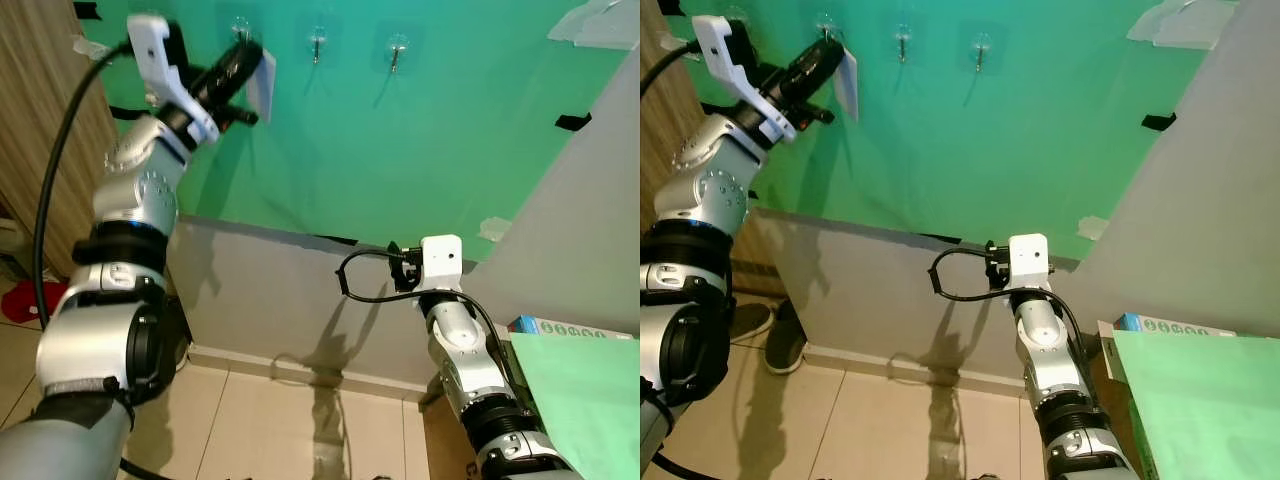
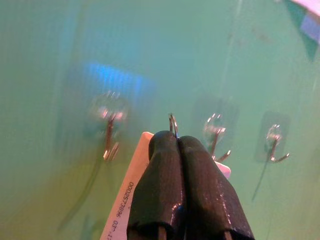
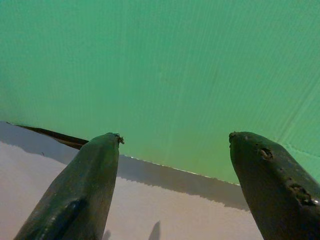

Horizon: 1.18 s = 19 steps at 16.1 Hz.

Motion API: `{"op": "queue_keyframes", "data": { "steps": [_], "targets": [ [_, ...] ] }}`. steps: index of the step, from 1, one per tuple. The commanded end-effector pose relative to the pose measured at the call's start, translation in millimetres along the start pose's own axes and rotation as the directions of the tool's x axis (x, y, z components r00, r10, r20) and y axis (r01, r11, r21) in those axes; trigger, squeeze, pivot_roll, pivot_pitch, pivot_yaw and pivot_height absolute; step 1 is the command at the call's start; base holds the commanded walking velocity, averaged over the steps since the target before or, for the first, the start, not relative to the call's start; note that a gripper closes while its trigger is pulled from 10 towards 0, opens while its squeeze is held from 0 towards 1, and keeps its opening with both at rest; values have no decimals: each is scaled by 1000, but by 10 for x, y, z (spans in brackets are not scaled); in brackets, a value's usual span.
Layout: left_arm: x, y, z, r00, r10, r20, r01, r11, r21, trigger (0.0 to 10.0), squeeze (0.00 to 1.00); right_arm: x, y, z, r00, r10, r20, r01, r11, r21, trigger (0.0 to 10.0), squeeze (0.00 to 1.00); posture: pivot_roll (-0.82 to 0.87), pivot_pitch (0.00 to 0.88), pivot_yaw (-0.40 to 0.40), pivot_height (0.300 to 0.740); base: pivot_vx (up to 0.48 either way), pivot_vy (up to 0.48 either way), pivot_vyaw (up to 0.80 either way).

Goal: Hang keys on a hook

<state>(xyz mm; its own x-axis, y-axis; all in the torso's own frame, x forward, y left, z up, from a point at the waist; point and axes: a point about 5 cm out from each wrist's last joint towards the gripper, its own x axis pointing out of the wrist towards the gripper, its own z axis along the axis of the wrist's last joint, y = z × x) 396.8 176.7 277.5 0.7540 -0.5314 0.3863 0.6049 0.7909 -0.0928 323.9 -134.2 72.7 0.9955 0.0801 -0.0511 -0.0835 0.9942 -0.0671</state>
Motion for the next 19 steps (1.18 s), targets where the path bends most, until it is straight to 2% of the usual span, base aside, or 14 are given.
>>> {"op": "queue_keyframes", "data": {
  "steps": [1, 7, 19],
  "targets": [
    [21, -37, 42, 1000, -8, 16, 8, 1000, 2, 10000, 0, 1, -24, 47, 1000, 1, 22, 0, 1000, -14, 10000, 0, 35, 0, -42, 740, 0, 0, 0],
    [-36, -10, 35, 999, 28, 16, -28, 1000, -8, 10000, 0, 10, 1, 49, 1000, 13, 19, -13, 1000, -15, 10000, 0, 49, 0, -54, 740, 0, 0, 0],
    [38, 110, 110, 996, 94, 7, -94, 995, -15, 10000, 0, 13, -11, 54, 1000, 5, 20, -5, 1000, -16, 10000, 0, 33, 0, -45, 740, 0, 0, 0]
  ]
}}
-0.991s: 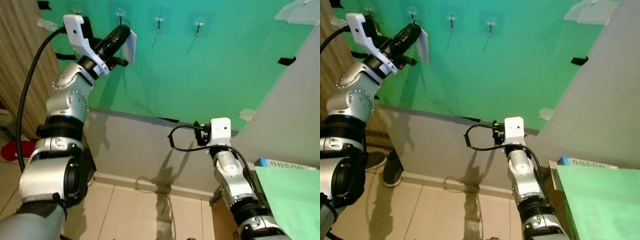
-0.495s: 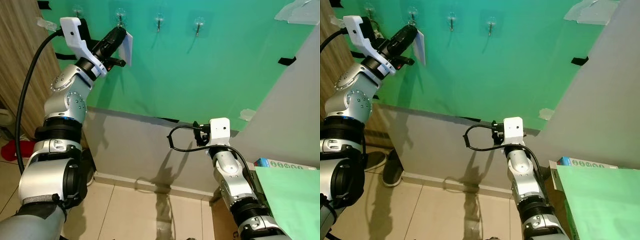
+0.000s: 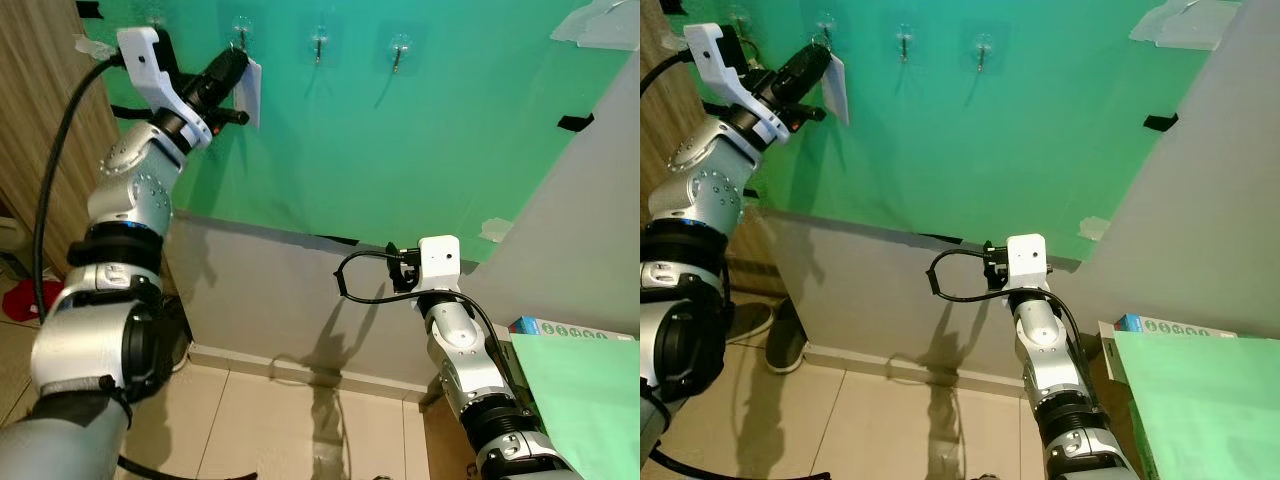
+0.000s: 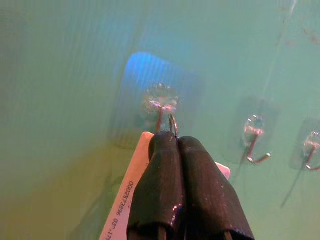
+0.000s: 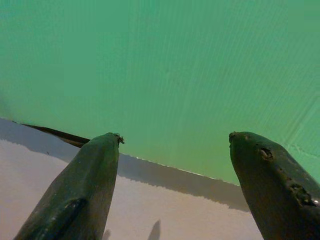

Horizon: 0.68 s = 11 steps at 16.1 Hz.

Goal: Hang keys on a hook

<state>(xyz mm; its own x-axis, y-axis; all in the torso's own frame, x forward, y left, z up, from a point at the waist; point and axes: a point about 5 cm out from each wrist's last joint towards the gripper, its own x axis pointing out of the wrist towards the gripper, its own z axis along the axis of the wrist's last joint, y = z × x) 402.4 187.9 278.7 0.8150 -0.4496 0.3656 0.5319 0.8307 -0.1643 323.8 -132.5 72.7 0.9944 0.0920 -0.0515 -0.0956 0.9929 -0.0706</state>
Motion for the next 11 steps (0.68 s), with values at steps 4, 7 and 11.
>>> {"op": "queue_keyframes", "data": {
  "steps": [4, 7, 11],
  "targets": [
    [37, 72, 58, 998, 54, 28, -51, 994, -100, 10000, 0, 12, -26, 53, 1000, -8, 21, 9, 1000, -9, 10000, 0, 31, 0, -40, 740, 0, 0, 0],
    [13, 75, -47, 999, 50, 1, -50, 990, -132, 10000, 0, 9, -30, 51, 1000, -10, 22, 10, 1000, -8, 10000, 0, 28, 0, -38, 740, 0, 0, 0],
    [-27, 41, -179, 996, 83, -21, -81, 995, 57, 10000, 886, -7, -46, 41, 1000, -11, 22, 11, 1000, -11, 10000, 0, 30, 0, -42, 740, 0, 0, 0]
  ]
}}
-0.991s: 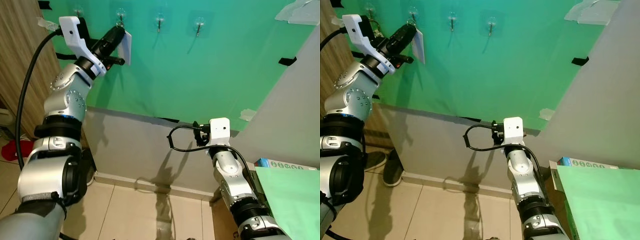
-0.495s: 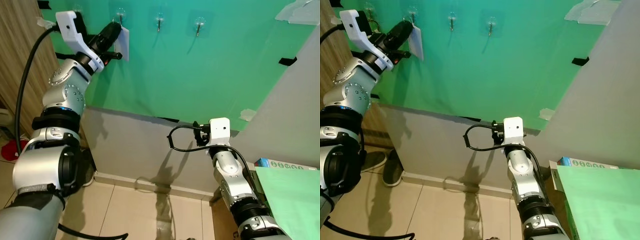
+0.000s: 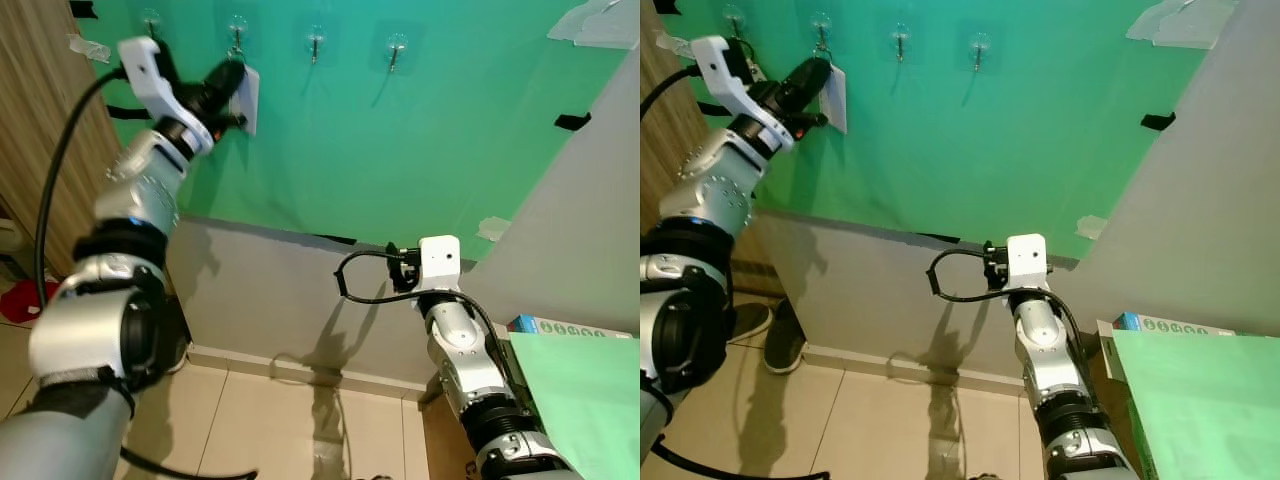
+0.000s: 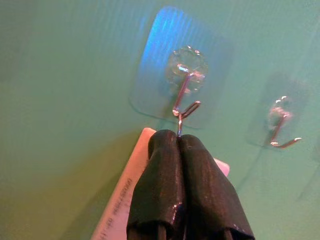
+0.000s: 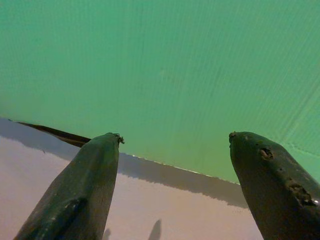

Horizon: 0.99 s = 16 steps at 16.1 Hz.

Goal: Hang keys on a hook

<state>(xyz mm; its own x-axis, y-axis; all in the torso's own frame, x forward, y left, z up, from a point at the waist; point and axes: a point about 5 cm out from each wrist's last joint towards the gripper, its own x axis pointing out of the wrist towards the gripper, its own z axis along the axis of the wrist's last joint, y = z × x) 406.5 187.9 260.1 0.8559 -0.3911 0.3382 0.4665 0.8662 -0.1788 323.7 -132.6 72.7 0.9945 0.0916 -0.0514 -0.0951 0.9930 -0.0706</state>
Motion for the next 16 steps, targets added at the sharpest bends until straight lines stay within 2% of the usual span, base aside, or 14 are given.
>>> {"op": "queue_keyframes", "data": {
  "steps": [1, 3, 4, 5, 6, 7, 8, 11, 13, 14, 15, 16],
  "targets": [
    [18, -39, 11, 1000, 12, -4, -11, 994, 107, 10000, 1000, -6, -46, 41, 1000, -10, 22, 10, 1000, -12, 10000, 0, 31, 0, -42, 740, 0, 0, 0],
    [28, -80, 26, 1000, 14, 6, -14, 984, 175, 10000, 1000, -3, -40, 41, 1000, -8, 21, 8, 1000, -12, 10000, 0, 33, 0, -42, 740, 0, 0, 0],
    [13, -69, 76, 998, 54, 35, -61, 960, 274, 10000, 1000, -4, -32, 40, 1000, -6, 21, 6, 1000, -12, 10000, 0, 33, 0, -40, 740, 0, 0, 0],
    [-27, -37, 135, 989, 120, 86, -143, 920, 364, 10000, 1000, -12, -24, 35, 1000, -5, 22, 5, 1000, -11, 10000, 0, 31, 0, -23, 740, 0, 0, 0],
    [-73, -46, 174, 983, 139, 124, -180, 880, 440, 10000, 1000, -20, -25, 30, 1000, -5, 23, 6, 1000, -13, 10000, 0, 31, 0, -20, 740, 0, 0, 0],
    [-97, -83, 183, 981, 132, 140, -184, 856, 483, 10000, 1000, -26, -32, 25, 1000, -7, 23, 7, 1000, -13, 10000, 0, 33, 0, -23, 740, 0, 0, 0],
    [-109, -149, 140, 987, 106, 120, -152, 851, 503, 10000, 1000, -33, -35, 19, 1000, -7, 22, 8, 1000, -13, 10000, 0, 39, 0, -26, 740, 0, 0, 0],
    [-245, -409, -147, 994, 83, 78, -110, 875, 472, 10000, 1000, -54, -7, 4, 1000, 7, 20, -6, 1000, -14, 10000, 0, 44, 0, -26, 740, 0, 0, 0],
    [-458, -608, -354, 997, 72, 29, -77, 876, 477, 10000, 1000, -77, -4, 50, 999, 9, 47, -9, 1000, -10, 10000, 0, 52, 0, -30, 740, 0, 0, 0],
    [-588, -717, -475, 997, 76, -8, -64, 889, 453, 10000, 1000, -91, -27, 88, 998, 3, 63, -3, 1000, -3, 10000, 0, 54, 0, -30, 740, 0, 0, 0],
    [-662, -775, -539, 996, 84, -22, -67, 899, 433, 10000, 1000, -104, -76, 113, 997, -7, 73, 7, 1000, 1, 10000, 0, 61, 0, -33, 740, 0, 0, 0],
    [-869, -838, -697, 989, 132, -69, -95, 915, 393, 10000, 1000, -149, -217, 164, 995, -37, 95, 37, 999, 2, 10000, 0, 56, 0, -35, 740, 0, 0, 0]
  ]
}}
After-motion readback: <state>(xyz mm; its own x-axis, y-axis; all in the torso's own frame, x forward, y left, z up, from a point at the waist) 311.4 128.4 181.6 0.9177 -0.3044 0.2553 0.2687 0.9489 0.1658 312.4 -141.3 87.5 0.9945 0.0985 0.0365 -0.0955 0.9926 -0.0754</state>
